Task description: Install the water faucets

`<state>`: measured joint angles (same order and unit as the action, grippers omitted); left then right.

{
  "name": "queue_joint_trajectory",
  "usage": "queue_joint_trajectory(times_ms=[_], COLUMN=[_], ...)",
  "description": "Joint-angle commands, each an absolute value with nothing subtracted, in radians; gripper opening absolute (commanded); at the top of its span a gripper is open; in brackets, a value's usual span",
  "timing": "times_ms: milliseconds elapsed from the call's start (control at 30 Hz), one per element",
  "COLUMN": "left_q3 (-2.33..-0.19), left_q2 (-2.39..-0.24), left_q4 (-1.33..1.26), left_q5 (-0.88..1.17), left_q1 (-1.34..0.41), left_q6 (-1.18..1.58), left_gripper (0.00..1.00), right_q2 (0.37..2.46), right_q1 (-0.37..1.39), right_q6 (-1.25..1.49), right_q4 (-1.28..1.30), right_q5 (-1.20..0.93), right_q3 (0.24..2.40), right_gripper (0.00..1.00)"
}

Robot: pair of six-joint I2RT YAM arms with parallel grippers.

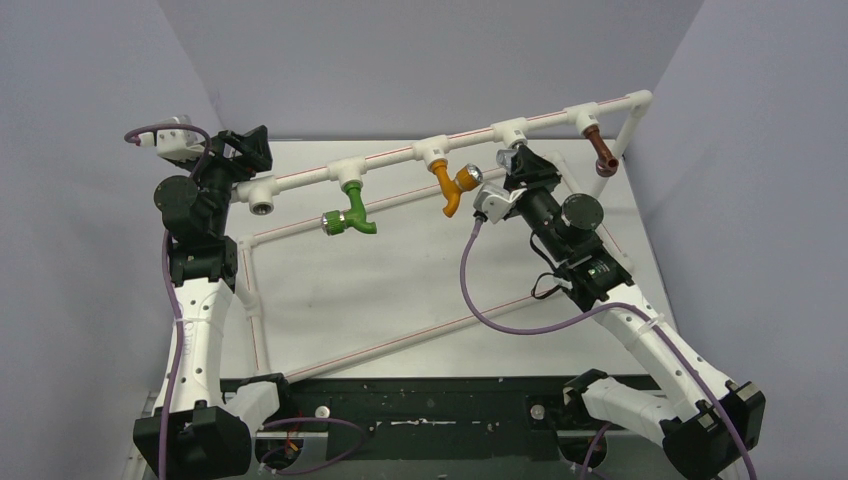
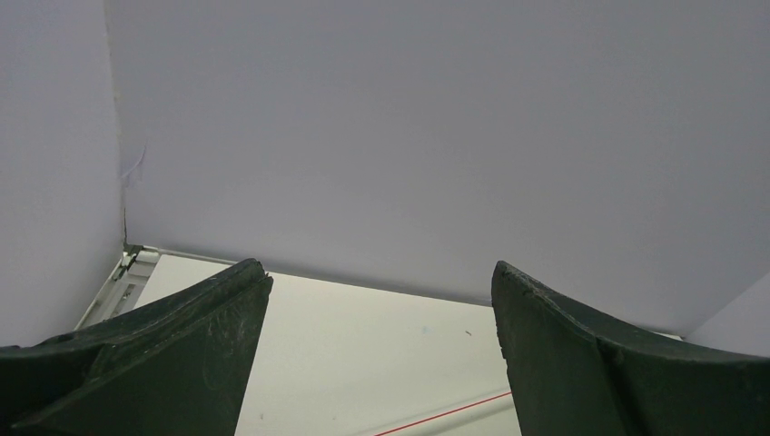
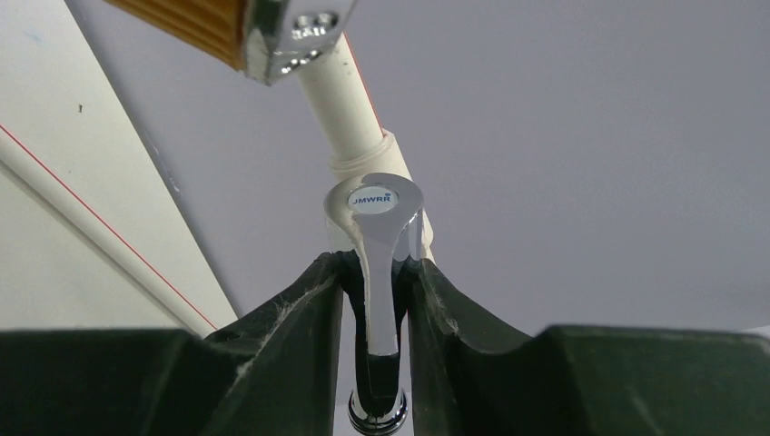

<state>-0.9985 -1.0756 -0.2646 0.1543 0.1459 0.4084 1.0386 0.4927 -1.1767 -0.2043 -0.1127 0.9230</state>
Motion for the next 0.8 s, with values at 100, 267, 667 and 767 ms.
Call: queue_joint_trajectory(times_ms=[100, 267, 667, 767], left_q3=[-0.900, -0.900, -0.899, -0.898], left_q2=[-1.175, -1.173, -1.168, -1.167], left_q4=[0.014, 0.014, 0.014, 0.015], left_q5=[0.190, 0.190, 0.190, 0.190], left_q1=[0.165, 0.166, 0.166, 0.166], left_q6=[0.414, 0.414, 0.414, 0.414], left_gripper=[0.90, 0.90, 0.90, 0.90], right_q2=[1.027, 1.022, 0.998, 1.003], right_q1=[0.503, 0.503, 0.502, 0.497], right_q6=[-1.041, -0.778, -0.025, 0.173], right_q4=[-0.348, -0.445, -0.527, -0.494], right_q5=[-0.122, -0.069, 0.235, 0.293], right_q3=[0.969, 0.944, 0.932, 0.934], right_gripper=[0.00, 0.00, 0.00, 0.00])
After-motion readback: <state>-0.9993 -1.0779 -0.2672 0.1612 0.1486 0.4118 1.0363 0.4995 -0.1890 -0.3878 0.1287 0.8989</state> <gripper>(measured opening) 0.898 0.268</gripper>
